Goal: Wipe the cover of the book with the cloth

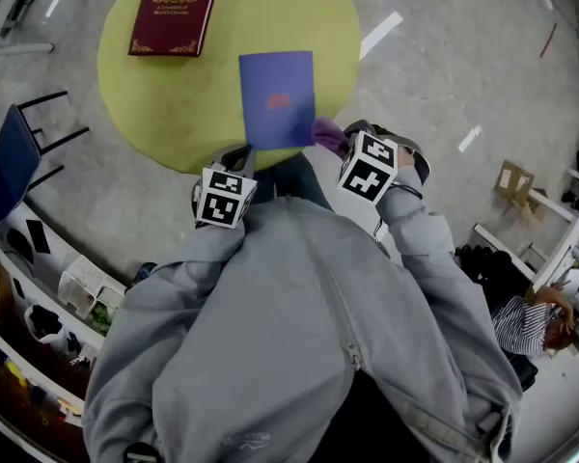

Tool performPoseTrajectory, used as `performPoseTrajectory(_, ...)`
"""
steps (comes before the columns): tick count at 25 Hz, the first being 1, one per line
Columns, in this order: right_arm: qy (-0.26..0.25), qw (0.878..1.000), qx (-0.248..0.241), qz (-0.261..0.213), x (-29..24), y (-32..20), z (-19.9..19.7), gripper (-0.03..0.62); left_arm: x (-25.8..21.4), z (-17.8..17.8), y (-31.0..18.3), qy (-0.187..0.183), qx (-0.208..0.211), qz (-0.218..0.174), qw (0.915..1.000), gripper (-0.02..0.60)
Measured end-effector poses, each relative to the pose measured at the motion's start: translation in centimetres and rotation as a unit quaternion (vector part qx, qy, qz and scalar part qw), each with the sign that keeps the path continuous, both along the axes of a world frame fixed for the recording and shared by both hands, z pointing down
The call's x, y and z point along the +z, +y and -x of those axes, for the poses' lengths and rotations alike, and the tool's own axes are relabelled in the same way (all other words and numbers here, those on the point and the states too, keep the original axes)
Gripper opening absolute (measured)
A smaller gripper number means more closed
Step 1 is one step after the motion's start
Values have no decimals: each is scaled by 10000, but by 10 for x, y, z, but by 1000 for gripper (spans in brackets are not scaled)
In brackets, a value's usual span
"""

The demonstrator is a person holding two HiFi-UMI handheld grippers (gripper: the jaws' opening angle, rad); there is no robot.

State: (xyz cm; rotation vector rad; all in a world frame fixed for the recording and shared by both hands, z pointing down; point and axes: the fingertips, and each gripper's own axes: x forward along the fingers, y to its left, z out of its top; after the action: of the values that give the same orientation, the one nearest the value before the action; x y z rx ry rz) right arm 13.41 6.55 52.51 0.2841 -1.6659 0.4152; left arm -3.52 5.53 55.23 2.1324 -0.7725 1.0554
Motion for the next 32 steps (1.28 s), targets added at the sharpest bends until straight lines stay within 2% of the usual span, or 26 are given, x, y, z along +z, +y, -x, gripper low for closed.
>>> performPoseTrajectory(4, -137, 9986, 317, -396, -39, -10, -1, 84, -36, -1, -19, 178, -120, -226, 9995, 18)
performPoseTrajectory(9, -376, 9895, 516, -1293, -102, -46, 7, 84, -98, -3, -67, 443, -251, -945, 9942, 18)
performPoseTrajectory(13, -649, 9741, 728, -2042, -159, -68, 15, 84, -152, -3, -86, 626, -286, -1533, 9858, 17)
performPoseTrajectory(16, -967, 9552, 898, -2649, -204, -83, 21, 84, -193, -5, -94, 820, -371, -1935, 9770, 17)
performPoseTrajectory(18, -1208, 9369, 1002, -3125, -235, -94, 24, 84, -224, -7, -101, 973, -445, -2265, 9681, 17)
performPoseTrajectory(21, -1670, 9021, 1214, -3789, -281, -107, 30, 84, -274, -14, -111, 1226, -538, -2808, 9504, 18)
performPoseTrajectory(27, -2537, 8179, 1666, -4889, -353, -120, 41, 84, -359, -25, -123, 1672, -742, -3766, 9082, 17)
performPoseTrajectory(32, -3227, 7502, 2179, -5345, -391, -120, 38, 84, -398, -25, -121, 1759, -1025, -4352, 8770, 17)
